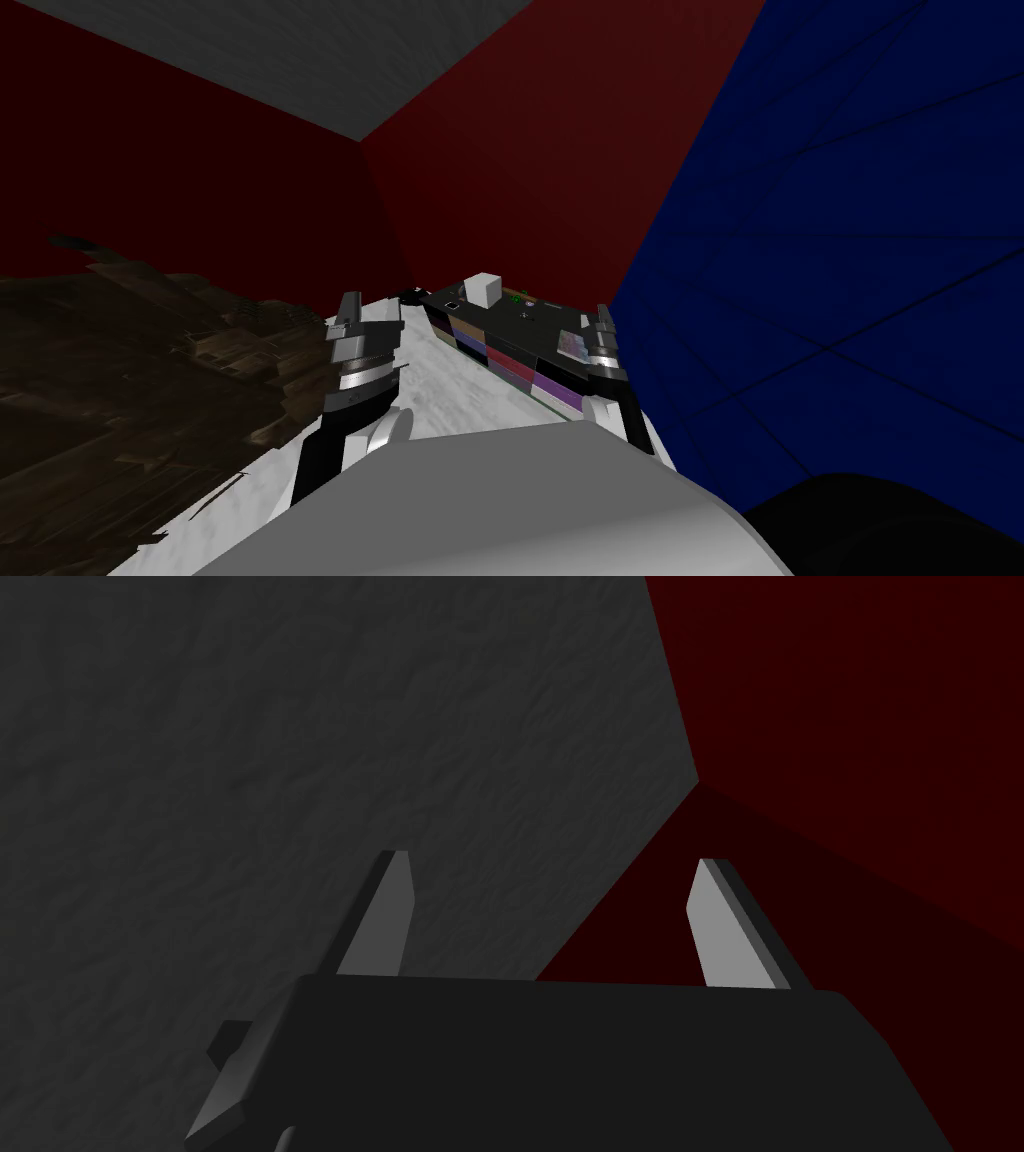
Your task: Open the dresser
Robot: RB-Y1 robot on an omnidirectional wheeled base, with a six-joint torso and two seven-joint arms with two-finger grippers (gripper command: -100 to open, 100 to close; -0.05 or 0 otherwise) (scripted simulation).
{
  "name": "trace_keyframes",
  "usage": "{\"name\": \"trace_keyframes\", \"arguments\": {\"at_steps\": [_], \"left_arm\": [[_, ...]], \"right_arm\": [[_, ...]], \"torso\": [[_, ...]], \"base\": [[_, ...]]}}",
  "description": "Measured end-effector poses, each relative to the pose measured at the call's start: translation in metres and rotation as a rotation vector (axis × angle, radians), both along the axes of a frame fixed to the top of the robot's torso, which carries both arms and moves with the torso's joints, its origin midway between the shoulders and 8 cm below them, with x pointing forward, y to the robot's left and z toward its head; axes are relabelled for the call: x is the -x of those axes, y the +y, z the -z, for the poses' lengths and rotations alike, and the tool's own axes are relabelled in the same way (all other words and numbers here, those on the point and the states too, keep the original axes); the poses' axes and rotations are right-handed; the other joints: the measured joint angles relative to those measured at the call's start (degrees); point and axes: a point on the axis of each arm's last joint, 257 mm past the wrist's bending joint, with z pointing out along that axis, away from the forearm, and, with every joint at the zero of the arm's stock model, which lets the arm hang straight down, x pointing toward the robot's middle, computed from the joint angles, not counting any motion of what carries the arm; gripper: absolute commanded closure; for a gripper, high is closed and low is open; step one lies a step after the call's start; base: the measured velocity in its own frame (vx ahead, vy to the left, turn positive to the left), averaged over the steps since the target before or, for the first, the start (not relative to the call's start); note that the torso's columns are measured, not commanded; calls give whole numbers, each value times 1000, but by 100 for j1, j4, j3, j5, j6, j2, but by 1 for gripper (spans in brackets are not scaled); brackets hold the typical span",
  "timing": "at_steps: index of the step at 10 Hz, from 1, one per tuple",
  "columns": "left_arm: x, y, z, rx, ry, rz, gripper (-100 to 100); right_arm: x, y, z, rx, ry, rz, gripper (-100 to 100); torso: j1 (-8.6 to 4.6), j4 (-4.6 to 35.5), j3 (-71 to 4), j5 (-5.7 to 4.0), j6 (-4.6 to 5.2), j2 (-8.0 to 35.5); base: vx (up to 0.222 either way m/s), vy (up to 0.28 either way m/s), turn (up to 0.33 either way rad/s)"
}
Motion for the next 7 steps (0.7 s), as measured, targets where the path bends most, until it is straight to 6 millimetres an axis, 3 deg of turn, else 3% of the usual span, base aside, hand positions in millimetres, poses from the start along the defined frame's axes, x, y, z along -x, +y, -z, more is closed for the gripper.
{"name": "trace_keyframes", "arguments": {"at_steps": [2,7], "left_arm": [[0,0,0,0,0,0,0],[0,0,0,0,0,0,0]], "right_arm": [[0,0,0,0,0,0,0],[0,0,0,0,0,0,0]], "torso": [[0,600,-1200,0,0,597],[0,2691,-5381,0,0,2693]], "base": [[0,0,0],[0,0,0]]}}
